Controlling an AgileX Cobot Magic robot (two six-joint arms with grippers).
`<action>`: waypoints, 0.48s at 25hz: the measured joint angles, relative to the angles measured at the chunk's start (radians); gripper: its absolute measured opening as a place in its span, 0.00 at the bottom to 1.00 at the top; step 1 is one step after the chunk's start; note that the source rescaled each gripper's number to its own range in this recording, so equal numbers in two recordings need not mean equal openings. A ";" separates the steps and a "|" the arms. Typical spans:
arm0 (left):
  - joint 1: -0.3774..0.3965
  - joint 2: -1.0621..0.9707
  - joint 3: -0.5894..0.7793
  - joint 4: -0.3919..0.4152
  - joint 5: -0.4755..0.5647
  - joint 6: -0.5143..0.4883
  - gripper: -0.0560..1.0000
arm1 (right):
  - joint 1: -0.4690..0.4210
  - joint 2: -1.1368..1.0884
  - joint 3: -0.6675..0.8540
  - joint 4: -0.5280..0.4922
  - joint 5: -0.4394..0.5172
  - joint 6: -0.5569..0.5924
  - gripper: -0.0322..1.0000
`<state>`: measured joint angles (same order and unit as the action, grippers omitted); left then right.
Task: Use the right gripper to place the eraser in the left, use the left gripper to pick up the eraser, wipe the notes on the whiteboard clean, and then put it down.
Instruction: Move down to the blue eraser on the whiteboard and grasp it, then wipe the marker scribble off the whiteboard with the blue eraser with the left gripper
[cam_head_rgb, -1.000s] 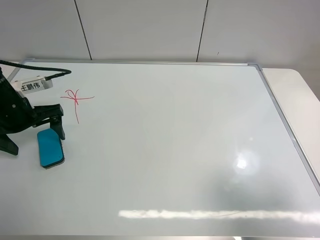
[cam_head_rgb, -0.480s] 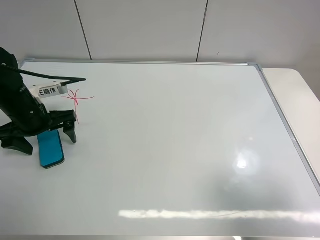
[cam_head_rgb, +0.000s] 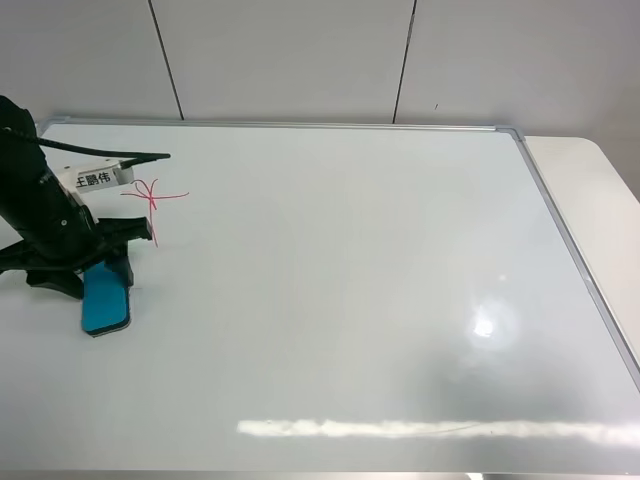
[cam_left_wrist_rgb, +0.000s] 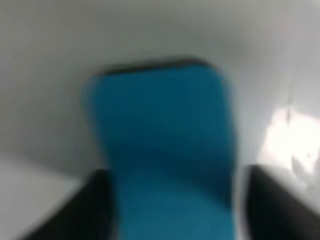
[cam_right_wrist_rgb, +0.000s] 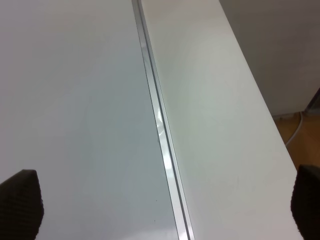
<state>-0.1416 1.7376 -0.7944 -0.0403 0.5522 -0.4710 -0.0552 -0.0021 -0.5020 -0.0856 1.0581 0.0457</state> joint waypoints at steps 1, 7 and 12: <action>0.000 0.000 0.000 0.002 0.000 -0.001 0.05 | 0.000 0.000 0.000 0.000 0.000 0.000 1.00; 0.000 0.000 0.000 0.004 0.000 0.000 0.05 | 0.000 0.000 0.000 0.000 0.000 0.000 1.00; 0.000 0.000 0.000 0.005 0.000 0.000 0.05 | 0.000 0.000 0.000 0.000 0.000 0.000 1.00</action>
<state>-0.1416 1.7376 -0.7944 -0.0352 0.5522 -0.4708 -0.0552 -0.0021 -0.5020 -0.0856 1.0581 0.0457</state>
